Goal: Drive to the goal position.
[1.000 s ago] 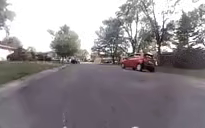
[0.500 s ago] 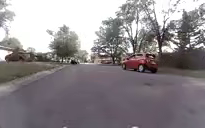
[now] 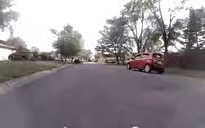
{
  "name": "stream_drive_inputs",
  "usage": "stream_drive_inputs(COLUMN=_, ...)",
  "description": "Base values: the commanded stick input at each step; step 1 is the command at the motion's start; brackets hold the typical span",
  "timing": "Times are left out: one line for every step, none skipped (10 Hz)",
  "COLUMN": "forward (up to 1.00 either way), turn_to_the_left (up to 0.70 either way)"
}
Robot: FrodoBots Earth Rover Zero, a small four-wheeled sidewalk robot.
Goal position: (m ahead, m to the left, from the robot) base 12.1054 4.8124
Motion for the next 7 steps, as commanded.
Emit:
stream_drive_inputs(forward=0.85, turn_to_the_left=0.00)
stream_drive_inputs(forward=0.85, turn_to_the_left=0.00)
stream_drive_inputs(forward=0.85, turn_to_the_left=0.00)
stream_drive_inputs(forward=0.85, turn_to_the_left=0.00)
stream_drive_inputs(forward=0.85, turn_to_the_left=0.00)
stream_drive_inputs(forward=0.85, turn_to_the_left=0.00)
stream_drive_inputs(forward=0.85, turn_to_the_left=0.00)
